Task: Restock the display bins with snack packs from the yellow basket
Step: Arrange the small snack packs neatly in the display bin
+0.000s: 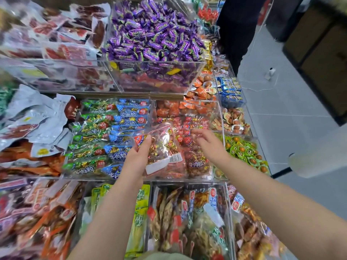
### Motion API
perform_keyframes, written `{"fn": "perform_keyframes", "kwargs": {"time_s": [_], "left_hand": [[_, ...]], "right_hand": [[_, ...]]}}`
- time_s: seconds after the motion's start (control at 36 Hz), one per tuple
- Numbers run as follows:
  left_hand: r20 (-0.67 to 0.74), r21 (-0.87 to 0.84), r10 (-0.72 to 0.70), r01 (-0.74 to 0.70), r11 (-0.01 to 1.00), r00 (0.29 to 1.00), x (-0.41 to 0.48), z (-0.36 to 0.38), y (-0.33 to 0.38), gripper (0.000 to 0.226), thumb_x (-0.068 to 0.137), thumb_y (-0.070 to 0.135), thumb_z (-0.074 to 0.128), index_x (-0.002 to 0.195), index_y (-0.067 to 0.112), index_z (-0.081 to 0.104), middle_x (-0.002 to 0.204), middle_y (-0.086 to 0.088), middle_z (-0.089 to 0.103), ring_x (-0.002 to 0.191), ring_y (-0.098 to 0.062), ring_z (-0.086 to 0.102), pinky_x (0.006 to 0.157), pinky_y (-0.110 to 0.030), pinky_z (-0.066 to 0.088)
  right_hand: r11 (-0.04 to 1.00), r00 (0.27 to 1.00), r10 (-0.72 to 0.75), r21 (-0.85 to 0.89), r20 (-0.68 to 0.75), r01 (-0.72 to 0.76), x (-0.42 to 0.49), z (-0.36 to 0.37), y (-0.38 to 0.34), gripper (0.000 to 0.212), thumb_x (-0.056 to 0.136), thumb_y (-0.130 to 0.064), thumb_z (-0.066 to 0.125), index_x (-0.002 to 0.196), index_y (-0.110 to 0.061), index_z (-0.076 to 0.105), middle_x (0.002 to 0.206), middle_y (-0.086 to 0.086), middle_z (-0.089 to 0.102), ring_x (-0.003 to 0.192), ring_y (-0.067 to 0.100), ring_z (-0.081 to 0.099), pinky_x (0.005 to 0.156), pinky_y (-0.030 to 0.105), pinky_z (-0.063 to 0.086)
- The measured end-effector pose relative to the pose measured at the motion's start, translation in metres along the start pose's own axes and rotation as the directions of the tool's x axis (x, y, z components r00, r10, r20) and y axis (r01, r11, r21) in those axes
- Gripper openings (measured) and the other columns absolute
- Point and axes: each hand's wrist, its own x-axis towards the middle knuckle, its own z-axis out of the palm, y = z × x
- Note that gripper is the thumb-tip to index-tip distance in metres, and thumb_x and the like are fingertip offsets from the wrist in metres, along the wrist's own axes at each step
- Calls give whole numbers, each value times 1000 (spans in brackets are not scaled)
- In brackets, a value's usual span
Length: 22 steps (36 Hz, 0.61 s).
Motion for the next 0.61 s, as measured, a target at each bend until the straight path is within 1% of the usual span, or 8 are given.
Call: {"fn": "perform_keyframes", "kwargs": {"time_s": [0.06, 0.11, 0.19, 0.25, 0.33, 0.42, 0.5, 0.61], "left_hand": [[63, 4, -6, 6, 1000, 998, -2, 5, 0, 106, 59, 75, 66, 149, 39, 24, 147, 2, 44, 127, -31, 49, 99, -59, 44], [121, 33, 9, -14, 999, 993, -6, 12, -2, 110, 59, 73, 71, 150, 37, 22, 147, 4, 43, 131, -28, 46, 101, -59, 42], [175, 55, 38, -48, 997, 984, -12, 19, -6, 104, 45, 66, 81, 136, 25, 50, 131, -1, 61, 119, -30, 58, 100, -58, 44], [202, 83, 83, -102, 991, 976, -16, 22, -8, 76, 53, 54, 85, 118, 24, 64, 114, -2, 70, 109, -28, 64, 99, -55, 46], [136, 94, 117, -131, 987, 984, -15, 24, -13, 69, 61, 51, 84, 119, 20, 62, 114, 1, 69, 106, -21, 63, 98, -44, 48], [14, 151, 171, -171, 974, 985, -13, 19, -18, 60, 85, 48, 67, 134, 18, 50, 120, 5, 60, 106, -18, 57, 96, -40, 44], [-22, 215, 203, -194, 957, 979, -14, 9, -18, 67, 93, 45, 57, 148, 16, 34, 137, -4, 51, 124, -39, 51, 102, -55, 41], [-15, 209, 171, -164, 964, 985, -14, -1, -17, 57, 94, 42, 56, 142, 15, 42, 143, -21, 47, 132, -46, 40, 105, -60, 34]], "right_hand": [[957, 993, 70, 276, 95, -94, -7, -7, -21, 19, 93, -27, 52, 108, -35, 61, 108, -12, 65, 85, -5, 61, 74, 20, 52], [909, 964, 82, 379, 253, -176, -13, -9, -36, 22, 83, -36, 65, 104, -30, 63, 87, -8, 68, 75, 5, 64, 75, 28, 54], [956, 957, 132, 221, 258, -192, -21, -6, -44, 48, 72, -36, 78, 114, -28, 57, 87, -8, 61, 64, 6, 55, 62, 24, 47], [961, 962, 168, 181, 216, -209, -26, -5, -42, 34, 75, -32, 77, 100, -25, 55, 80, -6, 56, 55, 5, 48, 51, 19, 40], [931, 951, 215, 247, 221, -268, -33, -10, -38, 26, 79, -22, 74, 100, -18, 60, 79, 0, 56, 55, 9, 45, 48, 22, 35], [938, 968, 232, 239, 98, -249, -38, -23, -39, 23, 78, -20, 74, 99, -20, 63, 87, 1, 62, 64, 11, 52, 53, 25, 38], [973, 976, 190, 150, -106, -173, -38, -39, -39, 18, 77, -24, 73, 86, -25, 57, 85, -6, 60, 71, 9, 55, 55, 25, 38], [992, 935, 86, -61, -343, -114, -30, -38, -30, 19, 79, -22, 65, 87, -31, 50, 89, -9, 60, 75, 11, 60, 57, 25, 44]]}}
